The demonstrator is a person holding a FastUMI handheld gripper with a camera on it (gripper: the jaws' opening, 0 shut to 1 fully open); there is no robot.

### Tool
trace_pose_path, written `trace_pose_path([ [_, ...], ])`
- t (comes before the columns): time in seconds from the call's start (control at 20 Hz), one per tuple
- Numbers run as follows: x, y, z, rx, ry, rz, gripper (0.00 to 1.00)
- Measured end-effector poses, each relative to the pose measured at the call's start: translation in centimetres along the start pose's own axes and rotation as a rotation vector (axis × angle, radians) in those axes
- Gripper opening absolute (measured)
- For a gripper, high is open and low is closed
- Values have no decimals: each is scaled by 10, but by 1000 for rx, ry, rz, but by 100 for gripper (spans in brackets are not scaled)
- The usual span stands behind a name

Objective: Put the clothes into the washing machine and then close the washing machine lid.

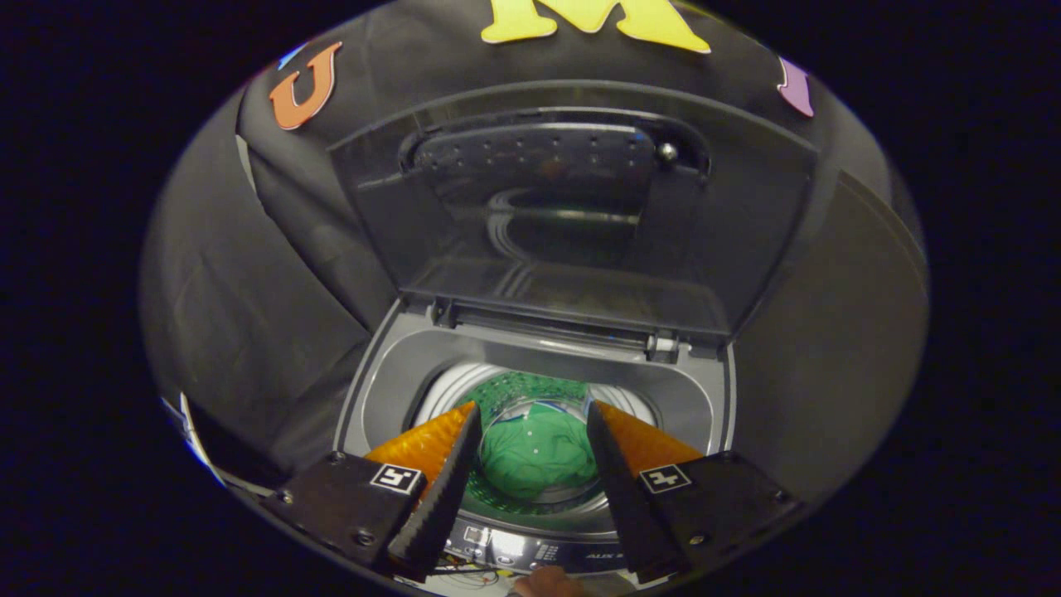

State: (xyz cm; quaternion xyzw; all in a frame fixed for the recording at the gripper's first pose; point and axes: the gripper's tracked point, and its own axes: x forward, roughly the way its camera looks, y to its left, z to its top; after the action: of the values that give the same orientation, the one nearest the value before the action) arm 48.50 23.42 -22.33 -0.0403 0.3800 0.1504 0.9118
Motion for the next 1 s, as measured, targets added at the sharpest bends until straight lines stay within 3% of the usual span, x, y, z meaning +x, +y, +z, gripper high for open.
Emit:
trace_pose_path([
  [1.0, -143, -2, 159, -5, -342, 55, 81],
])
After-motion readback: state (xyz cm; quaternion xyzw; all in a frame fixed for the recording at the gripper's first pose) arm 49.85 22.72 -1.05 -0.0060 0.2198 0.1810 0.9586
